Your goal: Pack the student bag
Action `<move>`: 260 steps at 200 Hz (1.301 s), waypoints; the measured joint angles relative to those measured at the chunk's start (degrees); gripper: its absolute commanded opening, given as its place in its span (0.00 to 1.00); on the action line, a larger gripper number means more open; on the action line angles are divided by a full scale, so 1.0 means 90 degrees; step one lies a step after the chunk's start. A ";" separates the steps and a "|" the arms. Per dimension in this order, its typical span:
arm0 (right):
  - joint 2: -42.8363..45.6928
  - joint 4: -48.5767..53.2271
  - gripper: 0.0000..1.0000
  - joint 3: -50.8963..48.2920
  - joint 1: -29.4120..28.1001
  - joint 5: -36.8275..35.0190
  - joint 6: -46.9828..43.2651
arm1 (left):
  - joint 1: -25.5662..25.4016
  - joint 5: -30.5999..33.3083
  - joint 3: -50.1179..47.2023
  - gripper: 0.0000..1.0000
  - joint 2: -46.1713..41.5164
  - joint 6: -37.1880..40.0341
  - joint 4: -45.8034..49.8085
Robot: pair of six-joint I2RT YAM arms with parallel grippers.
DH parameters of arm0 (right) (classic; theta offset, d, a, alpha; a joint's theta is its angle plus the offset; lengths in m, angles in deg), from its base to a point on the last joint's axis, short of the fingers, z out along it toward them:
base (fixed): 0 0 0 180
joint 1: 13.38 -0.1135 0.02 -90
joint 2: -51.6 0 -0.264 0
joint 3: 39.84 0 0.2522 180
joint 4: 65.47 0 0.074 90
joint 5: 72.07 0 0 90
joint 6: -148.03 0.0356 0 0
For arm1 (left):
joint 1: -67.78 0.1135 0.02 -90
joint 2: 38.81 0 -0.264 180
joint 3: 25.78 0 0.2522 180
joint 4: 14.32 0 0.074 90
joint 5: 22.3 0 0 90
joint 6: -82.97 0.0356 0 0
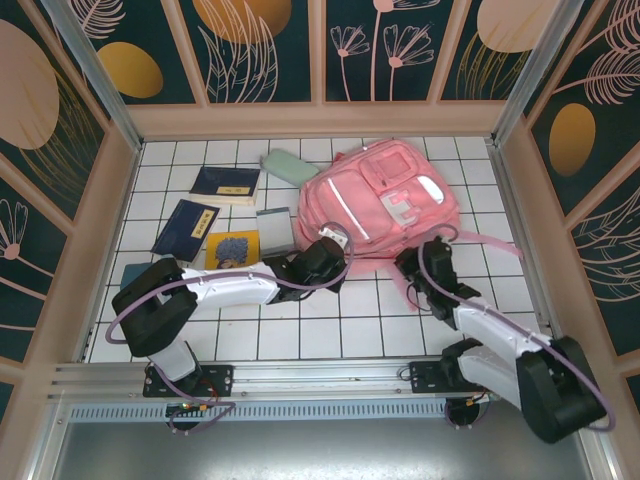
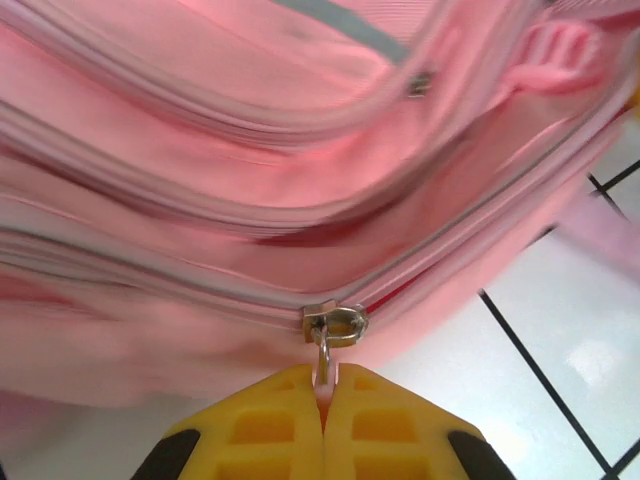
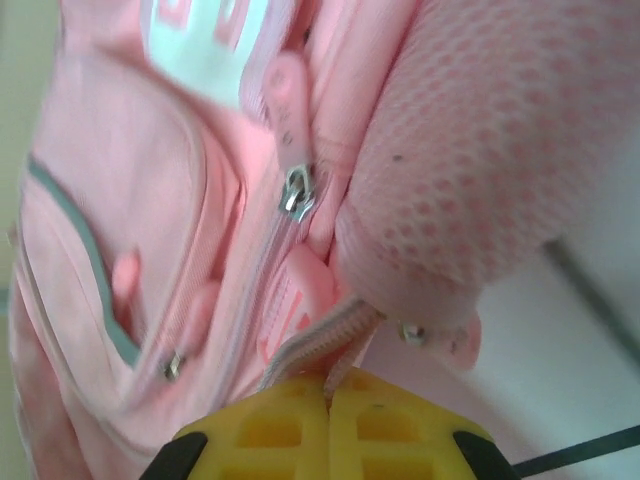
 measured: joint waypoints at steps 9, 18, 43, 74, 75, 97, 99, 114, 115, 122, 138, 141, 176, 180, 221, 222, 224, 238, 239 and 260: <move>0.0238 0.0192 0.00 0.0000 0.0340 0.0027 -0.0129 | 0.0012 0.0053 0.0002 0.00 -0.0002 0.0027 0.0017; 0.0423 0.0367 0.00 0.0000 0.0678 0.0046 -0.0272 | 0.0056 0.0129 0.0010 0.00 -0.0002 0.0066 0.0049; 0.0595 0.0748 0.00 0.0036 0.1705 0.0282 -0.0641 | 0.0359 0.0160 0.0012 0.00 -0.0002 0.0163 0.0187; 0.0248 0.0998 0.00 0.0357 0.2703 0.0804 -0.1105 | 0.0644 0.0083 0.0015 0.00 -0.0010 0.0384 0.0226; 0.0236 0.1003 0.00 0.0369 0.2715 0.0811 -0.1115 | 0.0646 0.0078 0.0015 0.00 -0.0012 0.0389 0.0223; -0.0250 0.1168 0.29 0.0821 0.2926 0.0947 -0.1455 | 0.0636 -0.0355 0.0012 0.00 -0.0092 0.0459 0.0138; -0.0291 0.1188 0.33 0.0865 0.2939 0.0962 -0.1460 | 0.0636 -0.0381 0.0012 0.00 -0.0100 0.0461 0.0126; -0.0398 0.1192 0.49 0.1107 0.2997 0.0969 -0.1661 | 0.0583 -0.0512 0.0012 0.00 -0.0146 0.0444 0.0090; -0.0393 0.1192 0.50 0.1115 0.2997 0.0969 -0.1685 | 0.0580 -0.0517 0.0012 0.00 -0.0148 0.0444 0.0087; -0.0330 0.1195 0.55 0.1175 0.2953 0.0962 -0.1758 | 0.0544 -0.0542 0.0012 0.00 -0.0146 0.0425 0.0075; 0.0061 0.1328 0.60 0.1195 0.2548 0.0794 -0.1831 | 0.0379 -0.0612 0.0012 0.00 -0.0131 0.0352 0.0078; 0.0148 0.1377 0.60 0.1195 0.2441 0.0736 -0.1853 | 0.0340 -0.0636 0.0012 0.00 -0.0121 0.0340 0.0063; 0.1416 0.2055 0.60 0.1032 0.1129 0.0503 -0.1710 | 0.0046 -0.0952 0.0138 0.00 0.0092 0.0170 -0.0039; 0.1540 0.2130 0.60 0.0988 0.1015 0.0493 -0.1668 | 0.0029 -0.0996 0.0168 0.00 0.0126 0.0158 -0.0058; 0.2489 0.3050 0.59 0.0321 -0.0376 0.0187 -0.0614 | -0.0056 -0.1319 0.0265 0.00 0.0277 0.0078 -0.0323; 0.2497 0.3065 0.59 0.0313 -0.0401 0.0175 -0.0595 | -0.0056 -0.1316 0.0265 0.00 0.0277 0.0080 -0.0328; 0.2518 0.3113 0.59 0.0291 -0.0474 0.0143 -0.0554 | -0.0058 -0.1333 0.0265 0.00 0.0282 0.0075 -0.0338; 0.2543 0.3412 0.60 0.0240 -0.0981 -0.0104 -0.0131 | -0.0073 -0.1379 0.0265 0.00 0.0289 0.0056 -0.0384; 0.2540 0.3439 0.60 0.0240 -0.1039 -0.0126 -0.0085 | -0.0073 -0.1382 0.0265 0.00 0.0289 0.0056 -0.0386; 0.2416 0.3602 0.62 0.0233 -0.1727 -0.0447 0.0466 | -0.0073 -0.1413 0.0265 0.00 0.0323 0.0012 -0.0510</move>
